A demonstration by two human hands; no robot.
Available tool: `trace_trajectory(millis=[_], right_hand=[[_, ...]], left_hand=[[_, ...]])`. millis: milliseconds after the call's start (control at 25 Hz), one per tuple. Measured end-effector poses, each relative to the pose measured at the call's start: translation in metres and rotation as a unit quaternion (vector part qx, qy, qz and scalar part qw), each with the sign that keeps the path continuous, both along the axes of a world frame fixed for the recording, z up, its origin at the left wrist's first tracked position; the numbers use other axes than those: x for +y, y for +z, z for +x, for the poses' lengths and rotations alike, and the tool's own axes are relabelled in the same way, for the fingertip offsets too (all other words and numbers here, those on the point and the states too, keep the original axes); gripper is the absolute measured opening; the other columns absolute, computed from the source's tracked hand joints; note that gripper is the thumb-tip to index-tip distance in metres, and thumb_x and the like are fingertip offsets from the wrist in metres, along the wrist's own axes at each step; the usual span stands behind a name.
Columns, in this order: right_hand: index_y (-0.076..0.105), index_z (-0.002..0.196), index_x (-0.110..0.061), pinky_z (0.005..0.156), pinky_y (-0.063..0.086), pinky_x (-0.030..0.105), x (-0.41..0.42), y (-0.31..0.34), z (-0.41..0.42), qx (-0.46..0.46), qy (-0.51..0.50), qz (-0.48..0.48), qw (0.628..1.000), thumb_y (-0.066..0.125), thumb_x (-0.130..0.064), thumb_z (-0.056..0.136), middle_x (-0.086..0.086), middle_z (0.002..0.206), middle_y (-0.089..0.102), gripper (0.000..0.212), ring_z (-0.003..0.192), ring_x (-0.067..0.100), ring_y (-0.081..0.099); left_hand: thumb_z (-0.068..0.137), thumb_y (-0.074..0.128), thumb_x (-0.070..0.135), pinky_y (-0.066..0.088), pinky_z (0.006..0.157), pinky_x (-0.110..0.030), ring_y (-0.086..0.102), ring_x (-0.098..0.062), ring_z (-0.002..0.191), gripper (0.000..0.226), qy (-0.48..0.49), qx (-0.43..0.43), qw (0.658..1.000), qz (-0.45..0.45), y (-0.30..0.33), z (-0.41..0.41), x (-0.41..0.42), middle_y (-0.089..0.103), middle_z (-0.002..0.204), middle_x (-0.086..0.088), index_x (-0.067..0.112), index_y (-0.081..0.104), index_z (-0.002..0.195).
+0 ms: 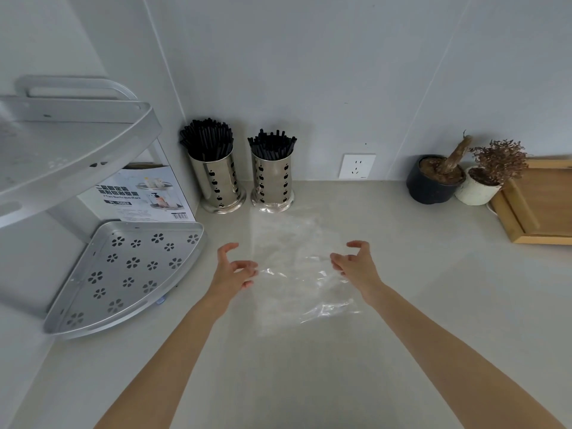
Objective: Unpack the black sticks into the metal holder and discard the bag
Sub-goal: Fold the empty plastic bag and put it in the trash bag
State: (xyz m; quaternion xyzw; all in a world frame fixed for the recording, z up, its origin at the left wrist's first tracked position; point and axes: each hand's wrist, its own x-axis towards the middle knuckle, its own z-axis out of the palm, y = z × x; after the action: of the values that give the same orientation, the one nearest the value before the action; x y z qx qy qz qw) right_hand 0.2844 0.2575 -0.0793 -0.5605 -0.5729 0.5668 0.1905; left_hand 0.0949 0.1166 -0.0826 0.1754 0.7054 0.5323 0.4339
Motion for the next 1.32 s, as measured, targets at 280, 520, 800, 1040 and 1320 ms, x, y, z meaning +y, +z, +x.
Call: trace_trajectory(millis=[280, 520, 800, 1040, 1320], right_hand=[[0.058, 0.089, -0.020, 0.068, 0.044, 0.020, 0.002, 0.024, 0.005, 0.051, 0.080, 0.040, 0.995, 0.057, -0.011, 0.087, 0.000, 0.079, 0.061, 0.010, 0.075, 0.013, 0.059], [0.050, 0.128, -0.016, 0.080, 0.043, 0.020, 0.004, 0.036, 0.012, 0.058, 0.154, 0.013, 0.986, 0.062, -0.012, 0.085, 0.000, 0.101, 0.059, 0.045, 0.099, 0.016, 0.056], [0.046, 0.127, -0.038, 0.079, 0.044, 0.022, 0.003, 0.044, 0.011, 0.080, 0.178, 0.033, 0.980, 0.064, -0.012, 0.083, 0.001, 0.102, 0.058, 0.054, 0.080, 0.011, 0.057], [0.059, 0.122, -0.023, 0.060, 0.038, 0.007, 0.006, 0.042, 0.013, 0.057, 0.195, 0.058, 0.977, 0.058, 0.003, 0.081, -0.003, 0.072, 0.047, 0.049, 0.066, 0.007, 0.046], [0.054, 0.127, -0.011, 0.062, 0.041, 0.000, 0.005, 0.040, 0.007, 0.018, 0.156, 0.084, 0.984, 0.058, 0.003, 0.081, -0.004, 0.075, 0.048, 0.048, 0.069, 0.007, 0.050]], left_hand=[[0.087, 0.051, -0.003, 0.047, 0.062, -0.013, 0.057, -0.008, 0.077, 0.026, -0.063, 0.042, 0.997, 0.029, 0.018, -0.005, -0.001, 0.055, 0.101, -0.004, 0.021, 0.059, 0.093], [0.085, 0.056, 0.002, 0.044, 0.075, -0.023, 0.049, -0.017, 0.082, 0.044, -0.101, 0.054, 0.993, 0.033, 0.030, -0.004, 0.000, 0.050, 0.111, 0.002, 0.022, 0.049, 0.124], [0.084, 0.056, 0.000, 0.042, 0.078, -0.013, 0.047, -0.014, 0.087, 0.048, -0.141, 0.107, 0.984, 0.024, 0.034, -0.005, 0.004, 0.049, 0.110, -0.004, 0.022, 0.049, 0.126], [0.082, 0.057, -0.005, 0.050, 0.065, -0.011, 0.056, -0.013, 0.081, 0.039, -0.159, 0.011, 0.985, 0.067, 0.036, -0.003, 0.007, 0.053, 0.086, 0.001, 0.029, 0.062, 0.100], [0.082, 0.057, -0.005, 0.045, 0.068, -0.012, 0.050, -0.009, 0.074, 0.049, -0.153, 0.102, 0.982, 0.038, 0.040, -0.001, 0.014, 0.047, 0.085, 0.003, 0.016, 0.048, 0.125]])
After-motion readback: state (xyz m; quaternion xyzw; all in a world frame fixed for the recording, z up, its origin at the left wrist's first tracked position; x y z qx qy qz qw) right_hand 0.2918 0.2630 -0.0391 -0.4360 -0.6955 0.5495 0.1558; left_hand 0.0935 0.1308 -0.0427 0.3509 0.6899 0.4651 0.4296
